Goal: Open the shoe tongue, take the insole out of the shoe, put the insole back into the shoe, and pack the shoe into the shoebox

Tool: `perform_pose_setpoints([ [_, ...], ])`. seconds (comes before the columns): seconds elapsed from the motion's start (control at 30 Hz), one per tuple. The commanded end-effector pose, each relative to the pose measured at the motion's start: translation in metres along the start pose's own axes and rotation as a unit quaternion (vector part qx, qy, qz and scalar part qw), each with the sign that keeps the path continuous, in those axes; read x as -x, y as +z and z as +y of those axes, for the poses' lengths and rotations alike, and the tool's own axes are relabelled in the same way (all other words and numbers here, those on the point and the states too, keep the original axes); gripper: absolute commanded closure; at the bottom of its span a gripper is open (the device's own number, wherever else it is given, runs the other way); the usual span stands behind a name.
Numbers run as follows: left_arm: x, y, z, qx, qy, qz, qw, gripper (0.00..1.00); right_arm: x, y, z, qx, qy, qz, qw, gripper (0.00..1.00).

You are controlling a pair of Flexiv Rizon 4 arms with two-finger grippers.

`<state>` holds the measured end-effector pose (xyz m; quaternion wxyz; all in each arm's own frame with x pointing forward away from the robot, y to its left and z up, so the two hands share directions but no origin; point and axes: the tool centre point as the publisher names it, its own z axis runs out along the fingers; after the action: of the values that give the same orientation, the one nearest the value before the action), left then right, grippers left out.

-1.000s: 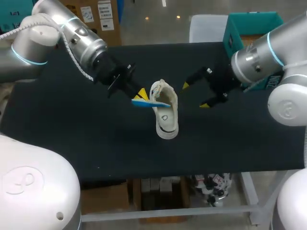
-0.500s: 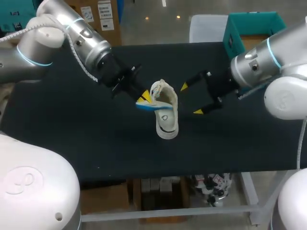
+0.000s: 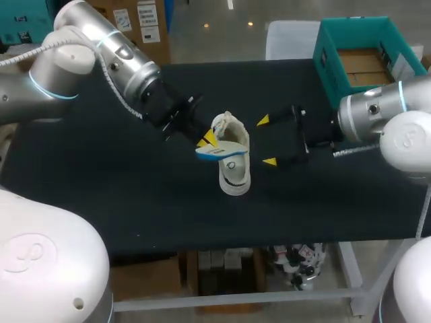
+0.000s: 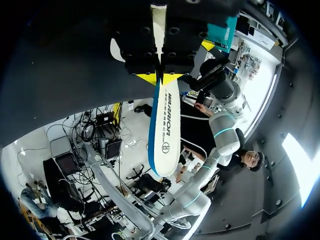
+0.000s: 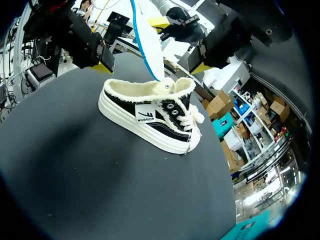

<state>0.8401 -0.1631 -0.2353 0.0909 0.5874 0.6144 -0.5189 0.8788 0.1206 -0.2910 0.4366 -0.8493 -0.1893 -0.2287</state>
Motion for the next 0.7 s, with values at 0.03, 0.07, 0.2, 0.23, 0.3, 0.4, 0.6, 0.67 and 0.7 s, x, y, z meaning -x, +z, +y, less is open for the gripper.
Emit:
perform_pose_setpoints([
  [0.03,-0.002,0.004,0.002,0.004,0.006,-0.005,1.0,1.0,0.006,0.013,-0.002,0.017,0.007,0.021,1.0,0.0],
  [0.07,-0.003,0.004,0.003,0.005,0.007,-0.006,1.0,1.0,0.006,0.013,-0.003,0.012,0.008,0.025,1.0,0.0],
  [0.2,-0.005,0.005,0.006,0.005,0.011,-0.01,1.0,1.0,0.005,0.015,-0.008,0.007,0.01,0.043,0.999,0.06],
  [0.23,-0.006,0.005,0.007,0.006,0.012,-0.012,1.0,1.0,0.004,0.016,-0.01,0.002,0.006,0.047,0.999,0.07],
  [0.3,-0.007,0.004,0.009,0.009,0.014,-0.016,1.0,1.0,0.004,0.017,-0.013,-0.003,0.005,0.053,0.999,0.07],
  [0.4,-0.008,0.003,0.013,0.009,0.013,-0.02,1.0,1.0,0.005,0.021,-0.017,-0.015,-0.002,0.06,0.998,0.08],
  [0.6,-0.007,0.004,0.02,-0.001,0.01,-0.029,1.0,1.0,0.007,0.031,-0.018,-0.037,-0.007,0.073,0.997,0.17],
  [0.67,-0.006,0.005,0.021,-0.002,0.011,-0.029,1.0,1.0,0.007,0.036,-0.018,-0.046,-0.008,0.073,0.996,0.35],
  [0.7,-0.005,0.005,0.021,-0.001,0.012,-0.029,1.0,1.0,0.006,0.038,-0.017,-0.057,-0.01,0.077,0.995,0.44],
])
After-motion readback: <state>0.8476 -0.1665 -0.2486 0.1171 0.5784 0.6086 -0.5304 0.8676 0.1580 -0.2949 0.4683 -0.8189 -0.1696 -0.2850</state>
